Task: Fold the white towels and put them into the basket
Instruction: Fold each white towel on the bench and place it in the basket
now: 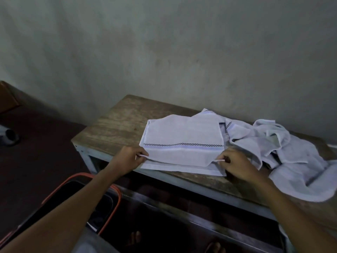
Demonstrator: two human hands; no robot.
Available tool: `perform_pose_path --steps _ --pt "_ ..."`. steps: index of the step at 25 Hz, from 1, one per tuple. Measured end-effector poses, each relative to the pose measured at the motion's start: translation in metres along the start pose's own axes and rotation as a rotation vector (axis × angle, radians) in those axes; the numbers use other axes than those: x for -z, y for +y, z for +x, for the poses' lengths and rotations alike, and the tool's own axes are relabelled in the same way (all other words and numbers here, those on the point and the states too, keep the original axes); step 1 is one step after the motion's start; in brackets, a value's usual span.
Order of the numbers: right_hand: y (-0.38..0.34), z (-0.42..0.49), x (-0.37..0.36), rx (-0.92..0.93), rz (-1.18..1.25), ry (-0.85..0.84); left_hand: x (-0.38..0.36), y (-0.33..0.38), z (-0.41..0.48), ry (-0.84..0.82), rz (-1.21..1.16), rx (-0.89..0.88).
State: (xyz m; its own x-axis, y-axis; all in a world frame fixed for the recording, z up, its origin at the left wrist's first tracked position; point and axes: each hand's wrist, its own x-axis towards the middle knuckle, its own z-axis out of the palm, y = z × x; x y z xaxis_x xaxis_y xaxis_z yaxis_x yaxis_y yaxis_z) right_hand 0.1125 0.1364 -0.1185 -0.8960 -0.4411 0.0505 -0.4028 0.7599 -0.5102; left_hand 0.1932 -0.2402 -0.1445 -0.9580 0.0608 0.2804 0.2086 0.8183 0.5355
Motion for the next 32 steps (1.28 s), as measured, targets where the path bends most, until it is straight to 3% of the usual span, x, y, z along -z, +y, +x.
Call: perform_pose_path --steps 6,12,18,25,29,32 --pt "-0.009 0.003 -0.004 0.066 0.031 0.219 0.011 -0.001 -0.005 0.224 -0.085 0.120" --pt "0.000 -0.009 -0.010 0.063 -0.071 -0.058 0.017 -0.015 -0.016 0.002 0.001 0.058" --pt "-0.006 -0.016 -0.001 0.066 -0.086 0.050 0.024 -0.008 -0.014 0.083 -0.105 0.127" --pt "0.001 -0.021 -0.001 -0.029 -0.149 -0.212 0.021 -0.014 -0.023 -0.221 0.129 -0.005" --pt "-0.001 -0.021 -0.001 -0.007 -0.253 -0.251 0.014 -0.013 -0.023 -0.190 0.349 -0.148" --pt "-0.007 -0.021 -0.006 0.030 -0.320 -0.171 0.015 -0.011 -0.023 -0.193 0.340 -0.219"
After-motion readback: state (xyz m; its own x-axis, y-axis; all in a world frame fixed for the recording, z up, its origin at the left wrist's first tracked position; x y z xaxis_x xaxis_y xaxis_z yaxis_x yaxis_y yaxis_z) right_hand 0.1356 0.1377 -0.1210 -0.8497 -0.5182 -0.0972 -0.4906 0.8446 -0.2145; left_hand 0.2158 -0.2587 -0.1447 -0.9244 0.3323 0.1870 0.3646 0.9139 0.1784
